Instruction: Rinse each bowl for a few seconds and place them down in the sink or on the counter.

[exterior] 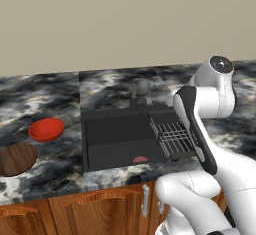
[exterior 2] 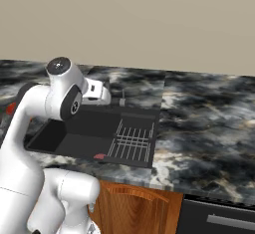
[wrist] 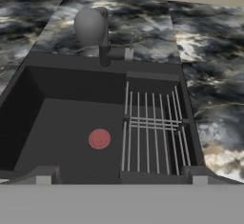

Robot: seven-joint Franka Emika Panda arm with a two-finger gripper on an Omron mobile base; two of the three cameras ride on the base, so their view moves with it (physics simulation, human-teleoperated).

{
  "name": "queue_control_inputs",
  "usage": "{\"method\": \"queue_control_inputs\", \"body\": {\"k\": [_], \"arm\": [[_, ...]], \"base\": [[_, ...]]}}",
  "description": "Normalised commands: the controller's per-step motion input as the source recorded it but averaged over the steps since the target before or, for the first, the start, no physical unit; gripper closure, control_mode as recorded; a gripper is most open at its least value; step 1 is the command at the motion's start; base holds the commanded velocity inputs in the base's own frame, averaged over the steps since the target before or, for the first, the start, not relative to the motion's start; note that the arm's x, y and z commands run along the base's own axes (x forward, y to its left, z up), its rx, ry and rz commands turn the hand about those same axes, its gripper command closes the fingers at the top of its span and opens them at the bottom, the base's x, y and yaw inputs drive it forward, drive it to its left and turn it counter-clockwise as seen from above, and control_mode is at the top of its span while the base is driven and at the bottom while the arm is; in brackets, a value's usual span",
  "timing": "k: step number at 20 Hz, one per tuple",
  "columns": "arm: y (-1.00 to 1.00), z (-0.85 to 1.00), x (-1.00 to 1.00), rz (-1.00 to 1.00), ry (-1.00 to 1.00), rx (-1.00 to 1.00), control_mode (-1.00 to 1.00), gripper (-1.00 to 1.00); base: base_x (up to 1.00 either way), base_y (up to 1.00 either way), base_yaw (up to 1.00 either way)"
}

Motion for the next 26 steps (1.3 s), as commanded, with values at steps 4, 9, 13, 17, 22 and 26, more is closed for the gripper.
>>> {"method": "queue_control_inputs", "body": {"k": [4,9,13,17,22,26], "arm": [[-0.17,-0.16,0.10,0.00,-0.11,-0.01,-1.00,-1.00],[-0.18,-0.09,0.12,0.00,-0.12,0.00,-1.00,-1.00],[-0.13,-0.08,0.14,0.02,-0.12,0.00,-1.00,-1.00],[-0.10,-0.12,0.15,0.03,-0.12,0.00,-1.00,-1.00],[-0.07,-0.12,0.15,0.04,-0.13,0.00,-1.00,-1.00],[-0.06,-0.11,0.13,0.05,-0.14,-0.03,-1.00,-1.00]], "base": [[0.00,0.00,0.00],[0.00,0.00,0.00],[0.00,0.00,0.00],[0.00,0.00,0.00],[0.00,0.00,0.00],[0.00,0.00,0.00]]}}
